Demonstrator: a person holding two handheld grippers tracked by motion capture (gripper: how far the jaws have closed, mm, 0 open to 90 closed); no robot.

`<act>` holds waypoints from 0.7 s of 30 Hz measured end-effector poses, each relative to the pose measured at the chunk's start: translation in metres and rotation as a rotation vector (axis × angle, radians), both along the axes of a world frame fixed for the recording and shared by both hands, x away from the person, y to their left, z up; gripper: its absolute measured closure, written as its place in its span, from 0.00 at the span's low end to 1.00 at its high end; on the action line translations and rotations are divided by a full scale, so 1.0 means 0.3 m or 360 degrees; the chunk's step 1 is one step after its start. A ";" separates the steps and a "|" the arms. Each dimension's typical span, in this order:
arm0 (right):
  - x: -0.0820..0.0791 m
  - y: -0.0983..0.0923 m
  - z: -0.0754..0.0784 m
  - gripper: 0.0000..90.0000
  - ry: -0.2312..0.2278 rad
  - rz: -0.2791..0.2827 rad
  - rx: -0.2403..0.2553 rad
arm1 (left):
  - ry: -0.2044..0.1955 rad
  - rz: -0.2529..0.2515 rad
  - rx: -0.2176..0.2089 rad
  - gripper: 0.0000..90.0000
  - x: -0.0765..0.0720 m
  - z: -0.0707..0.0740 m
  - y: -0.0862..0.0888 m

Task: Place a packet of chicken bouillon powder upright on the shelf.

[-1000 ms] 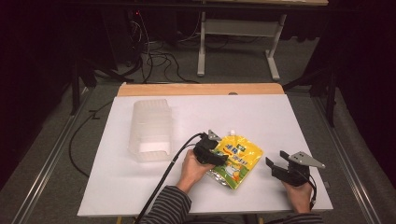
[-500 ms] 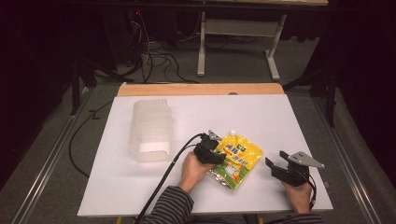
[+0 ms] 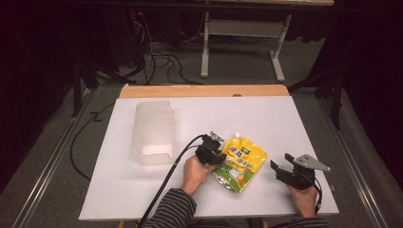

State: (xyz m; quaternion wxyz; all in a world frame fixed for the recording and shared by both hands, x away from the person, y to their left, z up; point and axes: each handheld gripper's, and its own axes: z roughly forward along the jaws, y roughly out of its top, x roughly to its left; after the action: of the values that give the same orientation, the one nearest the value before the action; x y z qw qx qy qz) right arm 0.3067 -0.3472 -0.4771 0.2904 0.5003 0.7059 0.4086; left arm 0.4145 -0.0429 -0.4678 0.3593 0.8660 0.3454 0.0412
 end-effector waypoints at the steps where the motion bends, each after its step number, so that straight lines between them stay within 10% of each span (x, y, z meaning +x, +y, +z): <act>1: 0.000 0.000 0.000 0.36 0.0000 0.0001 -0.0001 | 0.0001 -0.0016 -0.0001 0.86 0.000 0.000 0.000; 8: 0.001 0.001 0.000 0.36 0.0005 0.0003 -0.0001 | -0.0027 -0.0052 0.0035 0.90 -0.001 0.010 -0.005; 21: -0.001 -0.002 0.000 0.36 -0.0009 0.0006 0.0008 | -0.0113 -0.0110 -0.0175 0.91 -0.044 0.133 0.069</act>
State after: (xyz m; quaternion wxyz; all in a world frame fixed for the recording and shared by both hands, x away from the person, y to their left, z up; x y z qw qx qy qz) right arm 0.3063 -0.3477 -0.4770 0.2904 0.4987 0.7050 0.4123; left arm 0.4012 -0.0222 -0.4280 0.4196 0.8543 0.3041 0.0405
